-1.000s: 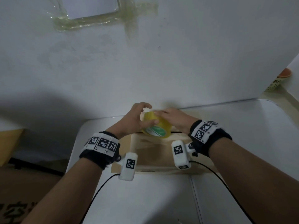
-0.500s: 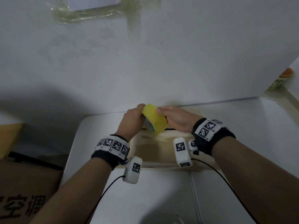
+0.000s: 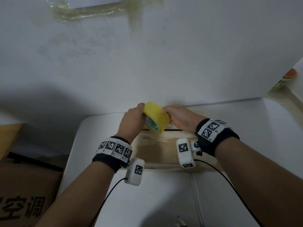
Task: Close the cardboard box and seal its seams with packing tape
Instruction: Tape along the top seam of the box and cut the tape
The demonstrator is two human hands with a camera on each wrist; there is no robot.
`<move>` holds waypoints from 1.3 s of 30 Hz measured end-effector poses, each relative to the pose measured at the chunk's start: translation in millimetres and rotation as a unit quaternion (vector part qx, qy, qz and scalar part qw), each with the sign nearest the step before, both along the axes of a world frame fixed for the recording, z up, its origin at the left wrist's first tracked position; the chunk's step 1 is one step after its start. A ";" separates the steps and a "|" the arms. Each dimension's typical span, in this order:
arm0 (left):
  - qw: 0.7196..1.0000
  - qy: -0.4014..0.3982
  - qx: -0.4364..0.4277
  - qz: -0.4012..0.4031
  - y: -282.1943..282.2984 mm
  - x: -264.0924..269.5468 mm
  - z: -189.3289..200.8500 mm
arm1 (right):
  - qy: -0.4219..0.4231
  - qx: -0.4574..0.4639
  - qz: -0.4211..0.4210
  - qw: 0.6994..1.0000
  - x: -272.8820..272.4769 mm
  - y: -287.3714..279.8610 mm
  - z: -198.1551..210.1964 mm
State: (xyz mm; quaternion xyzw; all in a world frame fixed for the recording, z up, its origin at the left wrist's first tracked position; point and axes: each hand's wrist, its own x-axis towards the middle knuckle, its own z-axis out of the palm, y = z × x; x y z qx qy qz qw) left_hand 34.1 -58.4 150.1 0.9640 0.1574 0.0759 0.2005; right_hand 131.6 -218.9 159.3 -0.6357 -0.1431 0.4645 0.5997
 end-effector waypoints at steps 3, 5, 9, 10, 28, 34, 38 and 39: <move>0.999 0.006 0.038 -0.002 0.4 2.1 0.9 | 0.001 -0.011 -0.013 1.000 -4.3 5.7 5.0; 0.999 0.006 0.039 0.003 1.1 2.2 2.3 | 0.001 -0.006 -0.025 1.000 -6.0 9.1 5.5; 1.000 0.004 0.028 0.007 -0.2 -0.3 2.6 | -0.004 -0.008 -0.034 0.999 -9.8 13.3 9.2; 1.000 0.000 0.024 0.008 -0.8 -1.0 1.5 | -0.008 -0.010 -0.034 0.999 -10.4 13.8 10.0; 0.998 -0.035 -0.018 0.041 3.8 -1.9 8.2 | -0.021 0.007 0.011 1.000 0.6 11.8 11.1; 0.999 -0.041 0.017 0.030 3.8 -2.6 8.6 | -0.023 -0.004 -0.018 1.000 -2.6 14.7 10.0; 0.998 -0.041 0.027 0.031 3.0 -2.4 5.0 | -0.031 -0.019 -0.031 0.999 -4.6 18.0 13.2; 0.998 -0.039 0.026 0.033 3.2 -2.4 4.3 | -0.033 -0.016 -0.033 0.999 -5.3 18.2 12.5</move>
